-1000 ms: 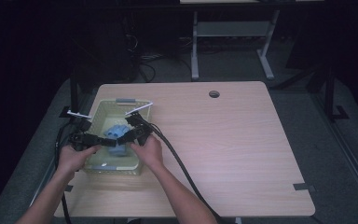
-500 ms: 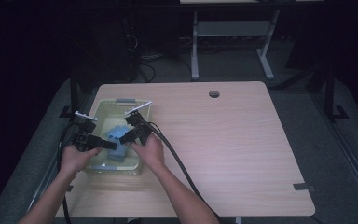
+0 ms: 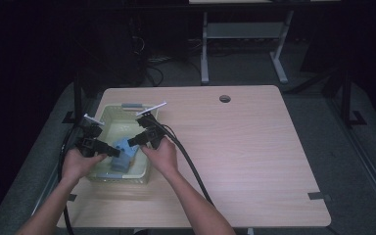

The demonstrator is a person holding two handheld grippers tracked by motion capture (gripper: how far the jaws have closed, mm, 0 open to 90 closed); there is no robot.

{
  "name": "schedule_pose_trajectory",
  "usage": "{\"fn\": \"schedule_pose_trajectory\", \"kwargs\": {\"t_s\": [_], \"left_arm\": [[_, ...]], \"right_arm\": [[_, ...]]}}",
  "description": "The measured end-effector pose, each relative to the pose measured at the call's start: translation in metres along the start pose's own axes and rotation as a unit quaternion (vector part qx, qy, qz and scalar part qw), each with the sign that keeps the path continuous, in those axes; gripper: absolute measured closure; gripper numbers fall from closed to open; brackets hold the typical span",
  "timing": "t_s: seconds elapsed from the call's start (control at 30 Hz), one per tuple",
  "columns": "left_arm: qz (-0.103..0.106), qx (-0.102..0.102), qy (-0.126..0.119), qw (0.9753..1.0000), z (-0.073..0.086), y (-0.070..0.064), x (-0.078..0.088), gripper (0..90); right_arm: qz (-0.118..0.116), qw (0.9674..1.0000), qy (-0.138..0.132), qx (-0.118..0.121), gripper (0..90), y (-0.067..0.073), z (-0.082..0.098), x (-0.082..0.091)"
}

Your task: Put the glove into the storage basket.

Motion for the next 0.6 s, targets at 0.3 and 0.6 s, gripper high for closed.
{"fn": "schedule_pose_trajectory", "kwargs": {"t_s": [0.3, 0.6], "left_arm": [[-0.018, -0.024, 0.013, 0.9994, -0.006, -0.011, -0.006, 74.2], [-0.051, -0.033, 0.076, 0.9952, -0.003, -0.010, -0.023, 71.3]], "right_arm": [[-0.001, 0.9998, -0.018, -0.004, 71.9, -0.007, 0.000, 0.015], [-0.008, 0.9995, -0.030, -0.006, 71.8, -0.012, 0.002, 0.032]]}}
Point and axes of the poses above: each handheld gripper's, and its own axes: x roughly backward along the jaws, z roughly out of its underside, y roughly to its left, the point moved 5 cm from there along -x, roughly forward along the jaws, and after that the axes turned 11 degrees about z, right-handed, at the moved point
